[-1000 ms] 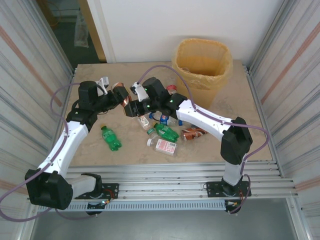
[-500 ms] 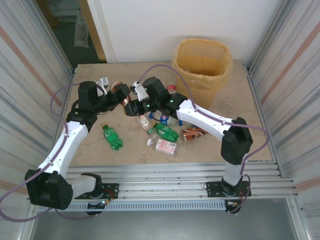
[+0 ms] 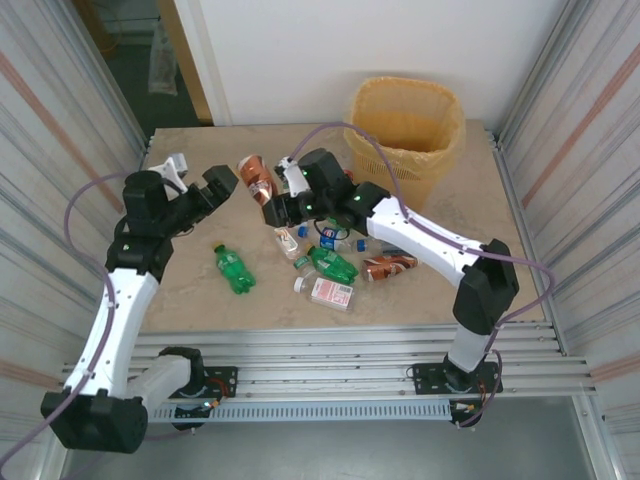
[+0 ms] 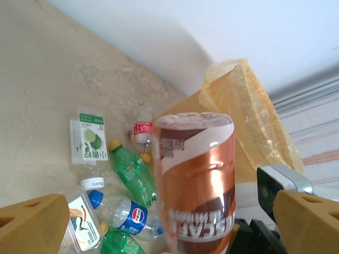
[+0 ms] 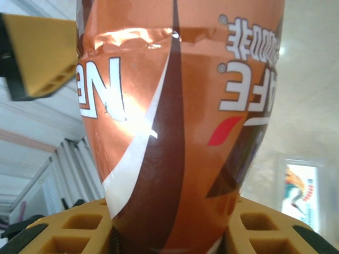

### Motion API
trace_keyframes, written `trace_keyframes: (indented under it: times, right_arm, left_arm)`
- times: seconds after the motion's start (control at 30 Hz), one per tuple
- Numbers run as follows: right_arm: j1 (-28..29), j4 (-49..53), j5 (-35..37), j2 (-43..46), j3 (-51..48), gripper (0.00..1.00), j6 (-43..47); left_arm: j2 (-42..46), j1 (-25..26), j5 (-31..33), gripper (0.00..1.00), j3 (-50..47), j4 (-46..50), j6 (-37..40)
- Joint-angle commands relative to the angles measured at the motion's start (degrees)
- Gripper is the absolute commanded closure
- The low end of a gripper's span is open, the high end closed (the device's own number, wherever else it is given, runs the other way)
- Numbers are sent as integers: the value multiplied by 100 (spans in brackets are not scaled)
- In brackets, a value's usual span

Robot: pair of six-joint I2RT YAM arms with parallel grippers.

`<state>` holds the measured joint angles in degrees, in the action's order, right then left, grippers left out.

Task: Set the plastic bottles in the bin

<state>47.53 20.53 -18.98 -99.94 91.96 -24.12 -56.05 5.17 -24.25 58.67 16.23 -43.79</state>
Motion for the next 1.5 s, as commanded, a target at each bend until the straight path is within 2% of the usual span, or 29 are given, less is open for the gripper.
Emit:
trace_keyframes:
  times: [0.0, 0.17, 0.4, 0.63, 0.8, 1.13, 1.3, 1.47]
  right_arm:
    - [-130, 420, 401, 476, 41, 83, 329]
    - [-427, 1324, 816, 760, 558, 82, 561]
    - [-860, 2303, 1384, 1019, 1465, 81, 1008]
    - [-1510, 2865, 1519, 1039, 2375, 80, 1298]
    - [-2120, 2988, 1322, 937, 2870, 80, 1384]
    - [-3413, 3399, 513, -103, 4098, 79, 1391]
    - [-3827, 3914, 292, -959, 4936, 79, 1475]
    - [-4071, 4061, 167, -1461, 5095, 78, 1604]
  left_arm:
    - [331, -60, 312, 1, 167, 371, 376]
    - [750, -64, 822, 1, 13, 657, 661]
    - [1137, -73, 1228, 1, -163, 1122, 922]
    - [1452, -79, 1642, 1, -302, 1901, 1260]
    - [1729, -82, 1988, 1, -442, 2432, 1436]
    - [1874, -84, 2382, 1, -714, 2932, 1575]
    - [1819, -80, 2411, 1, -864, 2958, 1571]
    - [1717, -90, 2450, 1, -1015, 2989, 1566]
